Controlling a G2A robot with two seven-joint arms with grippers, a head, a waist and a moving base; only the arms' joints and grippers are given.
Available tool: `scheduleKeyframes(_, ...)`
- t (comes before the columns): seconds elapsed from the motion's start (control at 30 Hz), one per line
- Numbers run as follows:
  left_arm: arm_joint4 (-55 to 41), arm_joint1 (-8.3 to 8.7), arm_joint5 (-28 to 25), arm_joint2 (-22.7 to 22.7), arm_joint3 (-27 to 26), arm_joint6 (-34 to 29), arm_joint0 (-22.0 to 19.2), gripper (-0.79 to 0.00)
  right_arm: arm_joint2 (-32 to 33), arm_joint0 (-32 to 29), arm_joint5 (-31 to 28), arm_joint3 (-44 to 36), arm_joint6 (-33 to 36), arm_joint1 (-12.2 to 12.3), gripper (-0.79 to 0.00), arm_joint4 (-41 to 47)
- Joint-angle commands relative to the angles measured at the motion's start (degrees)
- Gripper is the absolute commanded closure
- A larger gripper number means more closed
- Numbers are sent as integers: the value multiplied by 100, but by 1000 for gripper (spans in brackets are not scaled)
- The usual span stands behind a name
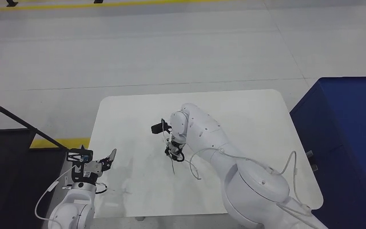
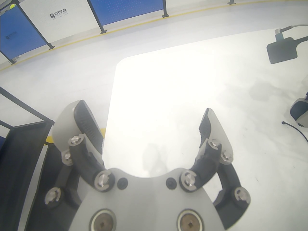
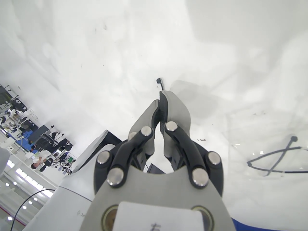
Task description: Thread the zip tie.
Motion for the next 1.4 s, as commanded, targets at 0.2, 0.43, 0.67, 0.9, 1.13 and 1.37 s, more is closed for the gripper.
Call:
scheduleKeyframes(0.2, 0, 0, 0, 0, 0, 0, 0, -785, 181, -12, 73, -70, 138, 81, 0, 225)
scheduleKeyframes(0.43, 0, 0, 0, 0, 0, 0, 0, -785, 264, -8, -37, -73, 383, 102, -379, 386)
scheduleKeyframes(0.67, 0, 0, 0, 0, 0, 0, 0, -785, 264, -8, -37, -73, 383, 102, -379, 386)
scheduleKeyframes(0.9, 0, 0, 0, 0, 0, 0, 0, -785, 259, -68, -20, -151, 163, 117, -785, 333)
scheduleKeyframes(1.13, 0, 0, 0, 0, 0, 0, 0, -785, 181, 41, 985, -595, 131, 147, -785, -37)
scheduleKeyframes(1.37, 0, 0, 0, 0, 0, 0, 0, -785, -40, -39, 1229, -1214, 340, 148, -505, -617)
